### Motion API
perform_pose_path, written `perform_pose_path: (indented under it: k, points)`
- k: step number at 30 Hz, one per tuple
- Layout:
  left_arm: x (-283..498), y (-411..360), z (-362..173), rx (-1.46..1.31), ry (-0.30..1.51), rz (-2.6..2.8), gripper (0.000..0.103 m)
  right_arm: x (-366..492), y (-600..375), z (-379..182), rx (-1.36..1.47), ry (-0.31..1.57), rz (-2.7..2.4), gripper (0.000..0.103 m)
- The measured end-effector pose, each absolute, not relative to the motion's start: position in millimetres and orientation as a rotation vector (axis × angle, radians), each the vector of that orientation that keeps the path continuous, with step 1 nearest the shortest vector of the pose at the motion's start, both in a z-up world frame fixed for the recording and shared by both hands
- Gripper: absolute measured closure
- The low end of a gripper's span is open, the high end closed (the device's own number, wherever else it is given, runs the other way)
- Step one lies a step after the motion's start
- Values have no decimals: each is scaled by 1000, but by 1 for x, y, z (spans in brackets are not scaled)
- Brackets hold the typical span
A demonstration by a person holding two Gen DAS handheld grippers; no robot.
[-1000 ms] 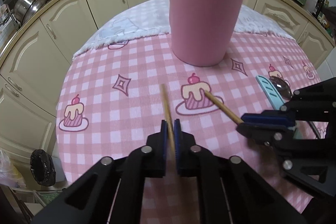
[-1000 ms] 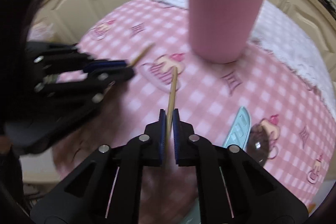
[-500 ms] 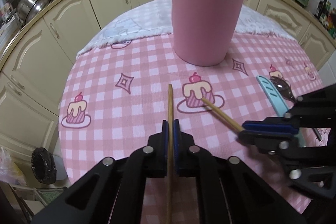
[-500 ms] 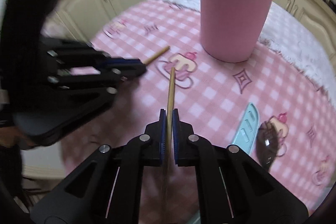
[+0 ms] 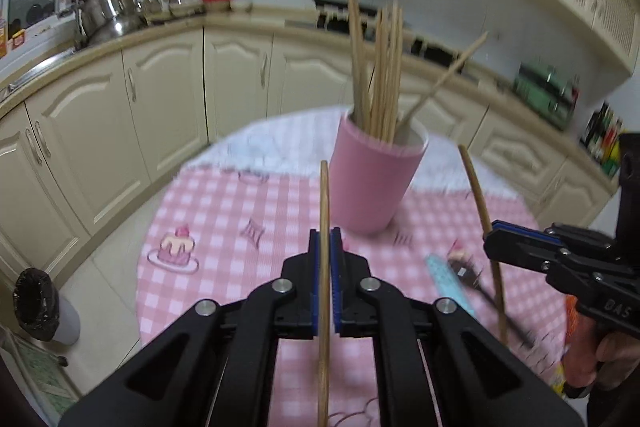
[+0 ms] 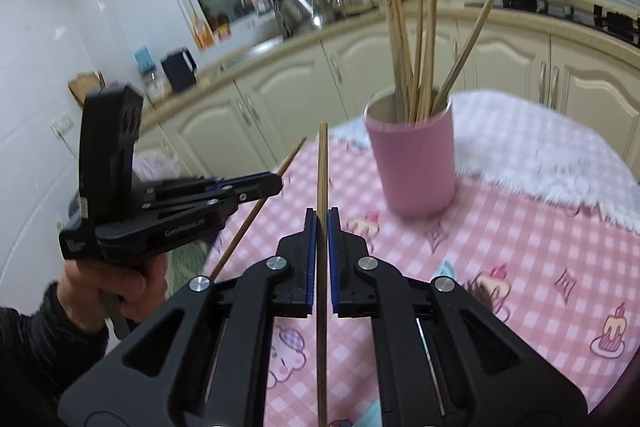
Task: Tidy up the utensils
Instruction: 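Lift both held chopsticks upright over the pink cup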
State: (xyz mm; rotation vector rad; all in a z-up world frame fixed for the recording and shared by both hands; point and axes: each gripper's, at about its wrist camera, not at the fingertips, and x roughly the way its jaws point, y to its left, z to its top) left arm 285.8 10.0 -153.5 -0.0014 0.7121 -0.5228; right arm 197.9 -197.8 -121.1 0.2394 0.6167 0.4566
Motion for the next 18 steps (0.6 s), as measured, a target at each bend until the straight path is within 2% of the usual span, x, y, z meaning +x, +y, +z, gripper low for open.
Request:
perform_pose_path:
  k: [10,18]
  points:
    - [267,11,-109,-101,480,-539,99,192,-223,-91,300,472,475,97]
    - [262,4,-89,-118,393,-545,99,189,-231,-75,307,403,475,97]
